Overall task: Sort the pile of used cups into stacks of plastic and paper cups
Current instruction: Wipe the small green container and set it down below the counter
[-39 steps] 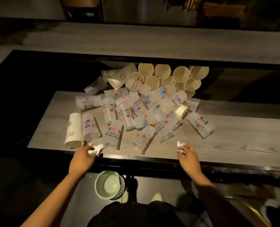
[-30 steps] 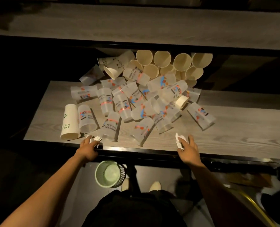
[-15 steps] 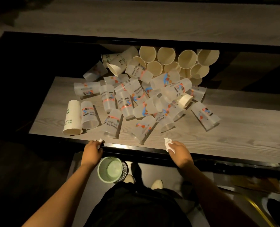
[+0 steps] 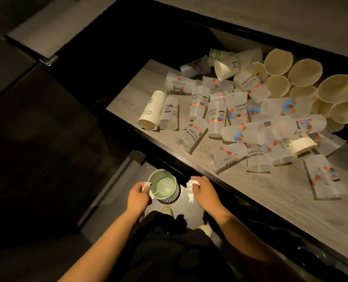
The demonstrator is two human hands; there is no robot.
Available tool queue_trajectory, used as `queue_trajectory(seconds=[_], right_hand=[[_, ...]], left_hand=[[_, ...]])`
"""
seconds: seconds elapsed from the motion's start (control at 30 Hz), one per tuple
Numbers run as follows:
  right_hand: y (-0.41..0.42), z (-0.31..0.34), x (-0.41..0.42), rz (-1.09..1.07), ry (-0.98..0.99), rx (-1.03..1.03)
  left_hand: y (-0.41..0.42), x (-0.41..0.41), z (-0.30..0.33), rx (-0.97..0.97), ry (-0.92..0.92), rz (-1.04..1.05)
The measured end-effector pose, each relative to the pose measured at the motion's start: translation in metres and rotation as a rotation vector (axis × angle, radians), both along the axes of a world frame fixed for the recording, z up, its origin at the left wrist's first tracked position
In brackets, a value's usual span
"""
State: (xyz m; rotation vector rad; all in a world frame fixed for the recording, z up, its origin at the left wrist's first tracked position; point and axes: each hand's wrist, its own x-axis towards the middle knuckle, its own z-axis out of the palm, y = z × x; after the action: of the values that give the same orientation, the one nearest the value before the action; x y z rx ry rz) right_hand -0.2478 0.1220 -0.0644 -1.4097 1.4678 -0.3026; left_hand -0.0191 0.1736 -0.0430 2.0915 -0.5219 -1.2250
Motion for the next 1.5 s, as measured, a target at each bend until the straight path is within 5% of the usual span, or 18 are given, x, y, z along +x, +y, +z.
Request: queue_trajectory(seconds=[0.13,0.4,0.63,0.87,1.2,1.5], right_hand=[[-0.002,-0.004,0.037,0.053,0.045,0.061],[-0.026,-0.003,0.111,-0.155,-0.09,0.482],[-0.047,-0.025,0.171,-0.342,-0.085,0.631],[-0.072,-0.092,0.206,-0.275,-0.02,0.526],[-0.094,-0.234,0.213,-0.296,-0.116,0.658],[-0.079,-0.194,0.182,-0.394,-0.1,0.686]], left_hand=[[0.012,0.029,0.001,0.037,0.191,0.235],[0.001,0.077,-0.006,0.045,0.516,0.357],[-0.017,0.118,-0.025,0.133,0.369,0.212],[-0.045,0.115,-0.08,0.202,0.28,0.264],[-0.077,0.106,-0.212,0.218,0.475,0.35],[-0.057,0.105,-0.194,0.301,0.32,0.126]])
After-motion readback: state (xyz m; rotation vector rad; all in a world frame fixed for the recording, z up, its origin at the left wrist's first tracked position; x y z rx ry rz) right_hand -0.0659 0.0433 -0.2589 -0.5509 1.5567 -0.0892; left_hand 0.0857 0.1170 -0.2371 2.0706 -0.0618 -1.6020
